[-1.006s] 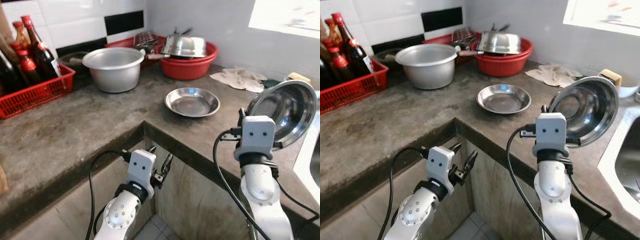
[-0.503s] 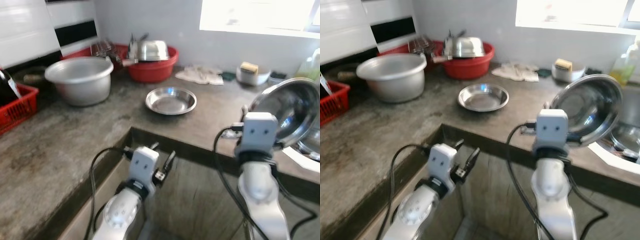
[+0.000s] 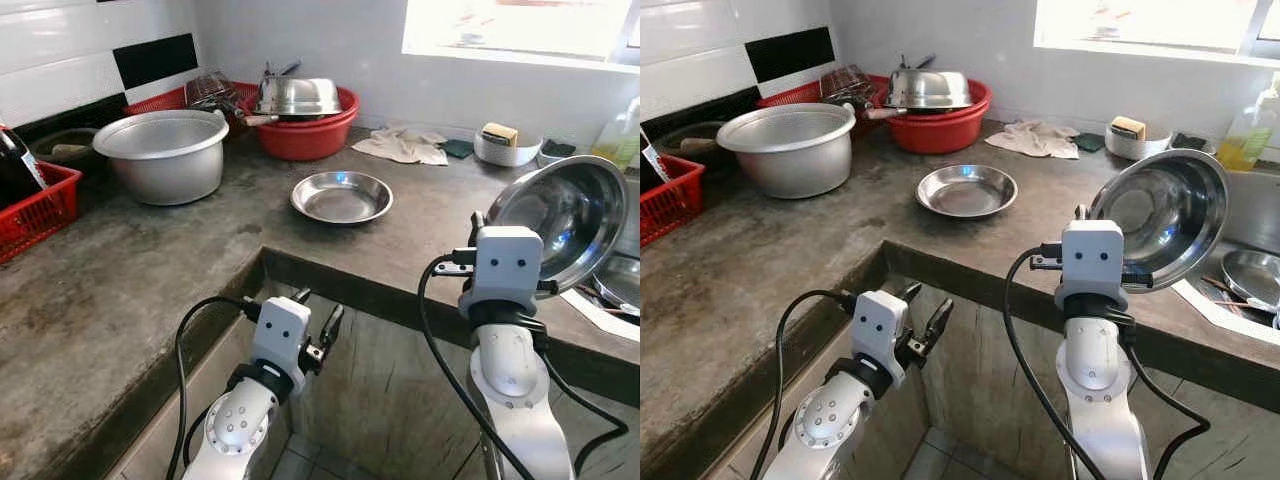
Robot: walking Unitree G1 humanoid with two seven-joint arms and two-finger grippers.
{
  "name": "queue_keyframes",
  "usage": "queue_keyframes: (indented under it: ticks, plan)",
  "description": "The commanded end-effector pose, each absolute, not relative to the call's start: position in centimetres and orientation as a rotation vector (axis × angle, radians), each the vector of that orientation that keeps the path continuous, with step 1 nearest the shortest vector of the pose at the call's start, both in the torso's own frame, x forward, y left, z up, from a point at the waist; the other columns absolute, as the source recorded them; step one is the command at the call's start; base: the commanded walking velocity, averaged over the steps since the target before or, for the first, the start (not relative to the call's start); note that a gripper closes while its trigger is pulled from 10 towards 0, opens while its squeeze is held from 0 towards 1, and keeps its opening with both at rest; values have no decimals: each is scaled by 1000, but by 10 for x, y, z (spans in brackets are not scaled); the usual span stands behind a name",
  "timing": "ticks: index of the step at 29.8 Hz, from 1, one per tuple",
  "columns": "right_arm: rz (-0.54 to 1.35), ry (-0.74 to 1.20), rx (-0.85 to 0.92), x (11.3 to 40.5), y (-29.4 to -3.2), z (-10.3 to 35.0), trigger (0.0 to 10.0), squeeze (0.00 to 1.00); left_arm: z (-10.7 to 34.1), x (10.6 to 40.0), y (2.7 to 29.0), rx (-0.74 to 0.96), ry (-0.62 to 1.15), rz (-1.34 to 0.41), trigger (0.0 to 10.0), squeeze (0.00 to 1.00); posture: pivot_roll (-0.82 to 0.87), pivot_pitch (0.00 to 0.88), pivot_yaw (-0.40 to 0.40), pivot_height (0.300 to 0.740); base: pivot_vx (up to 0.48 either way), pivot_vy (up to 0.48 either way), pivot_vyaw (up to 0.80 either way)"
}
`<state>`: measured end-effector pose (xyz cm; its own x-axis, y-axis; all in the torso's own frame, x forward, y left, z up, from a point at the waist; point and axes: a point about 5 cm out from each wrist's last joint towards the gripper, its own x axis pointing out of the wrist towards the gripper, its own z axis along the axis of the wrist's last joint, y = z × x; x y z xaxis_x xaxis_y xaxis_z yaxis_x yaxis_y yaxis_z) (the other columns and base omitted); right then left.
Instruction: Kitchen organization
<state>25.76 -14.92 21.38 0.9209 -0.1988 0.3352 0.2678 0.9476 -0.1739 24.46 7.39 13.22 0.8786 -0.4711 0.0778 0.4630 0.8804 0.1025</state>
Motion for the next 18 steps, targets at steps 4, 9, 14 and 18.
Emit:
queue_keyframes:
  ticks: [4, 9, 14, 18]
  plan:
    - [-241, -331, -218, 258, -148, 217, 10000, 0, 133, 244, 75, 84, -102, -487, 10000, 0, 15, 4, -13, 740, 0, 0, 0]
    - [-232, -331, -210, 258, -148, 217, 10000, 0, 133, 244, 75, 77, -101, -486, 10000, 0, 17, 1, -15, 740, 0, 0, 0]
    - [-225, -331, -207, 258, -147, 217, 10000, 0, 134, 245, 76, 76, -105, -480, 10000, 0, 19, 0, -15, 740, 0, 0, 0]
    - [-222, -333, -210, 258, -146, 217, 10000, 0, 134, 245, 77, 81, -111, -482, 10000, 0, 18, 0, -15, 740, 0, 0, 0]
